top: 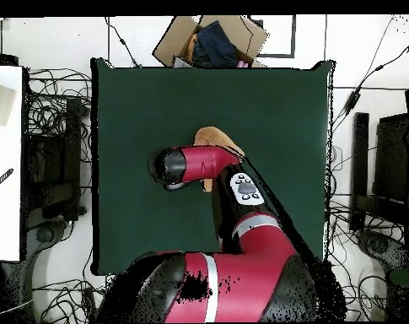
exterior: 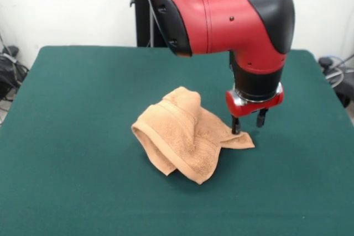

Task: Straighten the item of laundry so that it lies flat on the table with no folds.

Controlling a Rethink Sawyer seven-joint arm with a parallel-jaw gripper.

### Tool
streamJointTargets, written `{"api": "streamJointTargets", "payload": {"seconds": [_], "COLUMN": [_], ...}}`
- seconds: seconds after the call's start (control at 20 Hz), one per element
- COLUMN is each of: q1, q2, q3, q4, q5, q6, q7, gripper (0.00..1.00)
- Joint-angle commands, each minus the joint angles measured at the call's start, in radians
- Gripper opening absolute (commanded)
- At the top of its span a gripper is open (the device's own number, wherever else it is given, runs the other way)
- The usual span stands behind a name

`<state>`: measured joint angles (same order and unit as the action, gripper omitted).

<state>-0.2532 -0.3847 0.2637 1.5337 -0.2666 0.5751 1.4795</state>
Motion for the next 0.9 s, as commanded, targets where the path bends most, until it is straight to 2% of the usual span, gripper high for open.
{"api": "streamJointTargets", "payload": {"seconds": [0.05,0.9], "q1": [0.005,0.064], "q2": [0.019,-0.044], "q3": [0.006,-0.043], "q4": [-0.050,-0.056], "q5": [-0.085,-0.142], "q6": [-0.111,-0.162], "q7": [0.038,0.092], "gripper": [1.00,1.00]}}
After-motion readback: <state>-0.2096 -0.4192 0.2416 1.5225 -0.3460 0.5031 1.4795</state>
